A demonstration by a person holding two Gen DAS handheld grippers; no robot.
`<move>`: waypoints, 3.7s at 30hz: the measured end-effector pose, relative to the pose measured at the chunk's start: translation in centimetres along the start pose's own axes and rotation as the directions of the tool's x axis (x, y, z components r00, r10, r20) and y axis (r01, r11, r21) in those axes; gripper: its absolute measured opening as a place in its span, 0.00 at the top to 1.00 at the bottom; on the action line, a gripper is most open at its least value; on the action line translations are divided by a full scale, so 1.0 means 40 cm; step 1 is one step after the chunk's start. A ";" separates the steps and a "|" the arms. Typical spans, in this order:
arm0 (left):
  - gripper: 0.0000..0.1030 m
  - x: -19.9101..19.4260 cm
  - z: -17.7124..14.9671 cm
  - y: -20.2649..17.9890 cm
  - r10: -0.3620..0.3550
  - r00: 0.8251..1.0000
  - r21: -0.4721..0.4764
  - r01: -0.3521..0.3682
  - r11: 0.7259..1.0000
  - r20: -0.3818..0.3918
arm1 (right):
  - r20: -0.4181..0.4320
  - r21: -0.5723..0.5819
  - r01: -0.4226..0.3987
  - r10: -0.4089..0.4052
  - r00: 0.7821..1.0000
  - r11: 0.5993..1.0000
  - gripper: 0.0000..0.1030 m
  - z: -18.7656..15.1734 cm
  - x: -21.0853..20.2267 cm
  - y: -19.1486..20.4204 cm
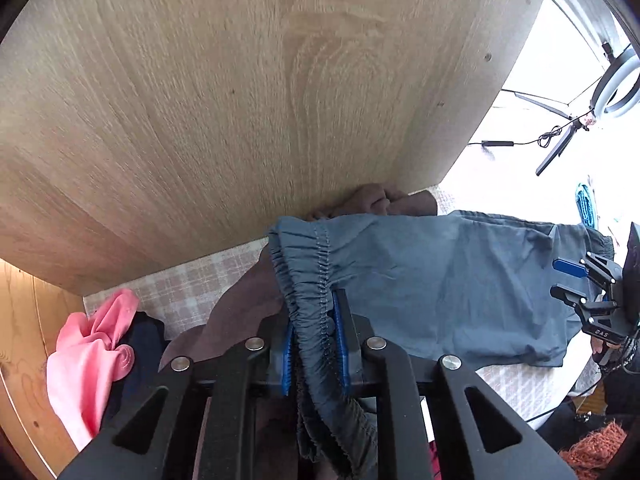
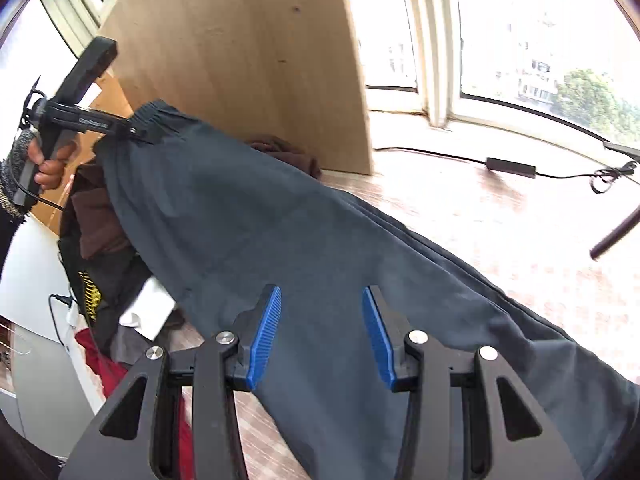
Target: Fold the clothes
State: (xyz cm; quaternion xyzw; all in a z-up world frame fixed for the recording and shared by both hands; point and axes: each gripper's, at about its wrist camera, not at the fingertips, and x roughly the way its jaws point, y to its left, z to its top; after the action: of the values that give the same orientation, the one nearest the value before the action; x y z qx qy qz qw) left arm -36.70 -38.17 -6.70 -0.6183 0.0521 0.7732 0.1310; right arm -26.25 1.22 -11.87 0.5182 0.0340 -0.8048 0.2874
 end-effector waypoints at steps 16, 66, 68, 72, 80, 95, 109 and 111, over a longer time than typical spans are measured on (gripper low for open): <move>0.89 -0.103 0.034 -0.001 0.133 0.990 0.012 -0.133 0.991 0.035 | -0.104 -0.063 0.085 -0.091 0.990 0.994 0.59 -0.135 0.031 -0.072; 0.90 0.225 -0.087 -1.515 -0.480 0.860 0.344 0.509 0.789 -0.173 | -0.029 0.406 0.321 -0.339 0.940 0.856 0.59 -0.645 -0.450 -0.743; 0.89 0.284 -0.092 -1.600 -0.452 0.872 0.359 0.490 0.794 -0.189 | -0.039 0.418 0.303 -0.316 0.948 0.856 0.59 -0.674 -0.453 -0.780; 0.72 0.394 -0.115 -1.675 -0.343 0.901 0.356 0.422 0.833 -0.267 | -0.017 0.432 0.223 -0.239 0.971 0.874 0.59 -0.699 -0.459 -0.815; 0.54 0.237 -0.132 -1.536 -0.257 0.964 0.388 0.261 0.884 -0.064 | 0.011 0.392 0.059 -0.069 0.998 0.918 0.52 -0.645 -0.459 -0.793; 0.53 0.150 -0.470 -0.794 -0.047 0.999 -0.234 0.052 0.971 0.026 | -0.199 0.181 0.225 -0.189 0.962 0.957 0.86 -0.546 -0.265 -0.775; 0.53 -0.056 -0.436 -0.444 0.160 0.980 -0.297 -0.118 0.948 0.121 | -0.128 0.152 0.388 -0.372 0.920 0.909 0.71 -0.486 -0.360 -0.714; 0.46 -0.119 -0.401 -0.334 0.175 0.974 -0.335 -0.118 0.935 0.145 | -0.147 0.171 0.394 -0.372 0.916 0.903 0.60 -0.486 -0.365 -0.702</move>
State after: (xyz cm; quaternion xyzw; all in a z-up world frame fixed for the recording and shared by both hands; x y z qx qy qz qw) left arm -17.07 -29.87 -4.68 -0.5565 -0.0411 0.8294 -0.0267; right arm -20.05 37.67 -15.19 0.5711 0.0713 -0.8149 0.0683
